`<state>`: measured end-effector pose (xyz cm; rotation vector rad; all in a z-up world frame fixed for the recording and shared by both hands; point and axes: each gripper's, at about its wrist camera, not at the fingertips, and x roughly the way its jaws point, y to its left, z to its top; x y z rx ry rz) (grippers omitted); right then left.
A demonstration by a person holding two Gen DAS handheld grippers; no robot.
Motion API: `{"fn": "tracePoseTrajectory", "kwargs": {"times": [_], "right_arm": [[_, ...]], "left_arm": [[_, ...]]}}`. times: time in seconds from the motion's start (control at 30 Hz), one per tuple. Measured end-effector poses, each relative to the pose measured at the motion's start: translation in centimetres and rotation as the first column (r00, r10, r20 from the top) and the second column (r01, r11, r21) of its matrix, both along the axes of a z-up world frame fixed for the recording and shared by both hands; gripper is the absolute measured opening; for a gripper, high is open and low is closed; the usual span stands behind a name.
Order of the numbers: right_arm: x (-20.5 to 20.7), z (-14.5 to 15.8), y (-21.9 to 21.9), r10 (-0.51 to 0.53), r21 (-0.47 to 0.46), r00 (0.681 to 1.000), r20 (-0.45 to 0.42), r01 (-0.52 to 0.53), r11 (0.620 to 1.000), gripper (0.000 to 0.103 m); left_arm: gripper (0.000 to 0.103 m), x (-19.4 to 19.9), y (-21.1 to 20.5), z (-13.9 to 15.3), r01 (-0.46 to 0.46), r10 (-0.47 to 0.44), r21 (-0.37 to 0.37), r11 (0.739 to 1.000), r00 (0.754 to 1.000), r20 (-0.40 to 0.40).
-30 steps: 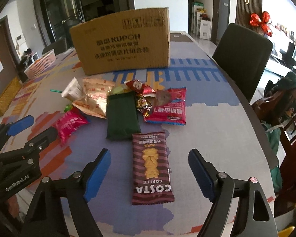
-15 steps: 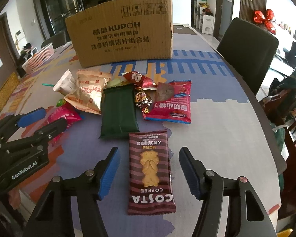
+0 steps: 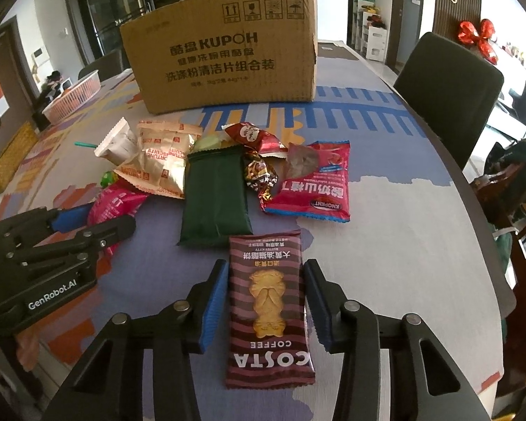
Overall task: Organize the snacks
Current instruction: 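Grasp the pink candy bag with left tool while right tool grasps the COSTA pack, then carry both packs to the cardboard box and open both tools inside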
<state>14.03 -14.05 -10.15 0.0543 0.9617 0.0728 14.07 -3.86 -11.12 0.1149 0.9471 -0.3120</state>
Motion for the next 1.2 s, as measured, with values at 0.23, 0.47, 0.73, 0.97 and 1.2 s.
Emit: {"fn": "tracePoseTrajectory", "kwargs": {"times": [0.23, 0.47, 0.73, 0.97, 1.2], "right_arm": [[-0.4, 0.3, -0.1, 0.012, 0.026, 1.0, 0.016, -0.012, 1.0, 0.042], [-1.2, 1.5, 0.1, 0.028, 0.033, 0.997, 0.067, -0.03, 0.999, 0.042], [-1.8, 3.2, 0.1, 0.052, 0.027, 0.989, 0.142, -0.056, 0.998, 0.042], [-2.1, 4.8, 0.1, 0.057, 0.039, 0.977, 0.205, -0.066, 0.997, 0.04], [-2.1, 6.7, 0.1, 0.057, 0.038, 0.961, 0.272, -0.07, 0.997, 0.04]], "left_arm": [[0.037, -1.0, 0.1, 0.6, -0.01, 0.009, -0.026, 1.0, 1.0, -0.011], [0.037, -2.5, 0.1, 1.7, -0.02, 0.021, -0.037, 0.999, 1.0, 0.019], [0.037, -3.5, 0.2, 3.7, -0.024, 0.028, -0.047, 0.999, 0.997, 0.077], [0.037, -4.1, 0.3, 5.8, -0.032, 0.04, -0.066, 0.997, 0.99, 0.136], [0.037, -3.6, 0.4, 8.0, -0.037, 0.051, -0.068, 0.997, 0.977, 0.207]]}}
